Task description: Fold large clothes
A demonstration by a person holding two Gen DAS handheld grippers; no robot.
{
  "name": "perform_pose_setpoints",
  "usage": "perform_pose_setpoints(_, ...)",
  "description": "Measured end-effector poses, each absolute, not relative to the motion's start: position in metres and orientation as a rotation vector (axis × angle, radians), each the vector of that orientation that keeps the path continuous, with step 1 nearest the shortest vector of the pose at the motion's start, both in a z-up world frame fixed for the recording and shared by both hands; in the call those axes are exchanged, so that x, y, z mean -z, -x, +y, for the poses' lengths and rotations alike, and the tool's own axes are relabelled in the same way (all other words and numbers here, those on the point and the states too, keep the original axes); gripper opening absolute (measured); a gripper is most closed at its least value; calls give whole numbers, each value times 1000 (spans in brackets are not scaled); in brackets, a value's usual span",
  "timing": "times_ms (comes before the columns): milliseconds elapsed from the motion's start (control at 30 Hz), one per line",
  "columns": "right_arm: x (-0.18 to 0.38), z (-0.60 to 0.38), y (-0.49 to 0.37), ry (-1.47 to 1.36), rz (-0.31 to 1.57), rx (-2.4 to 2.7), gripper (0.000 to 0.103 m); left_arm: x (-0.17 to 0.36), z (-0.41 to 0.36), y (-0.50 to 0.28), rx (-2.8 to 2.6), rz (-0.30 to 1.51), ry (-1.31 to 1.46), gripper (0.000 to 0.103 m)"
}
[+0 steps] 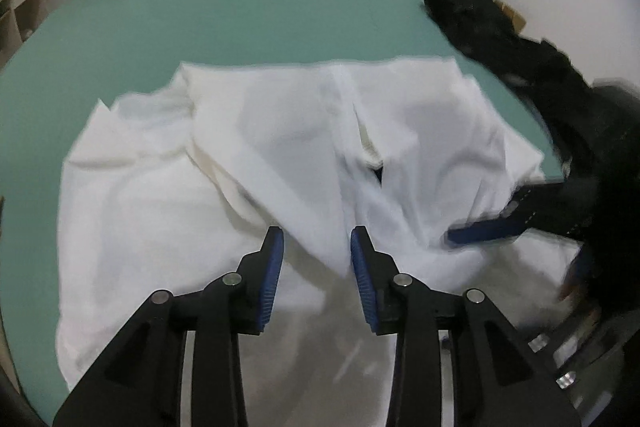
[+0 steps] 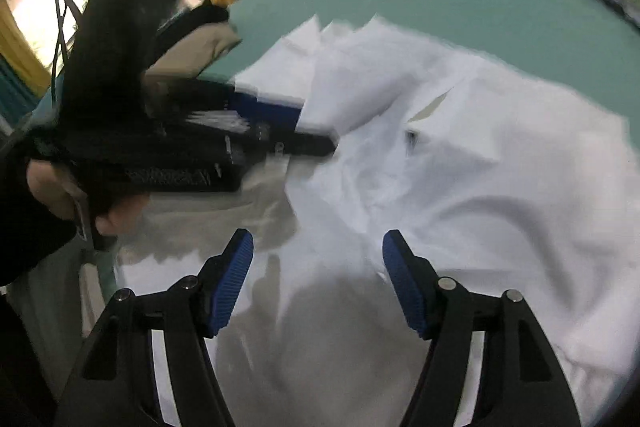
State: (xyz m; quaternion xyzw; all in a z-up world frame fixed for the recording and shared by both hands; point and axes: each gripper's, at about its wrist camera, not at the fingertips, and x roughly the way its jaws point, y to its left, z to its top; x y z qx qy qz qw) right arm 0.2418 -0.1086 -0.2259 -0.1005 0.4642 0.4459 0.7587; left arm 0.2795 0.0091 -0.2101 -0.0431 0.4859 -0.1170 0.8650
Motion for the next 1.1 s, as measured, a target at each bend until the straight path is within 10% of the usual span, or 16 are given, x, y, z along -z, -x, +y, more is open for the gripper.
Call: perform_pose_setpoints(1100,250,-322,-153,-82,1150,-341,68,200,131,-87,-144,1003,148,66)
